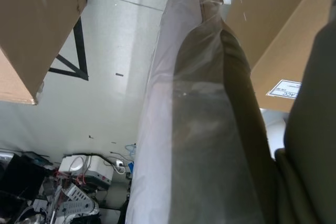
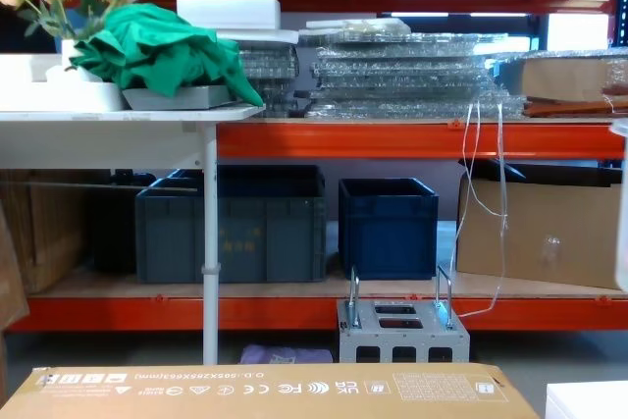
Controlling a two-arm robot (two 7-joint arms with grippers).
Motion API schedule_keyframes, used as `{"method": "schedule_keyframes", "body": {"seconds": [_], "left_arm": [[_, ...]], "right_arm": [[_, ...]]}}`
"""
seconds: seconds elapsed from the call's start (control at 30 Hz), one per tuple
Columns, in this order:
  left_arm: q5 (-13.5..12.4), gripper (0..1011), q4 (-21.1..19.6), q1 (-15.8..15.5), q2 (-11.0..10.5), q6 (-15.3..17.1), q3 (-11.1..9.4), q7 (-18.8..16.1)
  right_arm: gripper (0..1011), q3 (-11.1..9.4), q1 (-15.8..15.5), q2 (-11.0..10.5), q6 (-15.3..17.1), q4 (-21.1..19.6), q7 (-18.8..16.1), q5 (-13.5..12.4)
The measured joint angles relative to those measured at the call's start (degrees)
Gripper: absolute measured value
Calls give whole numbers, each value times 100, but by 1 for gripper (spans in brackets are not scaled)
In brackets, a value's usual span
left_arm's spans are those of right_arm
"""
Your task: Use one hand to grasp the basket and place it at the designated location.
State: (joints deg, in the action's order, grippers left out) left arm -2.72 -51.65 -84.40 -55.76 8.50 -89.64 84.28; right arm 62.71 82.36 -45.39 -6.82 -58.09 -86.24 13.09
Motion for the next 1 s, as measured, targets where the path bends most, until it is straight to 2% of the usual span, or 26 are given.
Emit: {"method": "schedule_keyframes", "body": {"seconds": [0.03,0.2,0.3,0.4,0.73,0.8,1.0], "left_arm": [[3,0,-3,0,1,0,0,0],[0,0,2,0,0,0,0,0],[4,0,-4,0,2,0,0,0],[1,0,-1,0,0,0,0,0],[2,0,-2,0,0,0,0,0],[1,0,-1,0,0,0,0,0],[1,0,-1,0,0,0,0,0]], "right_arm": [[234,41,69,113,-137,8,-13,6],[233,118,155,233,-321,36,-21,-4],[234,178,226,411,-616,81,-65,-60],[233,221,263,496,-759,107,-77,-119],[233,345,329,601,-1019,77,-90,-213],[233,403,335,678,-1223,-104,-127,-283],[234,478,353,723,-1389,-256,-146,-352]]}}
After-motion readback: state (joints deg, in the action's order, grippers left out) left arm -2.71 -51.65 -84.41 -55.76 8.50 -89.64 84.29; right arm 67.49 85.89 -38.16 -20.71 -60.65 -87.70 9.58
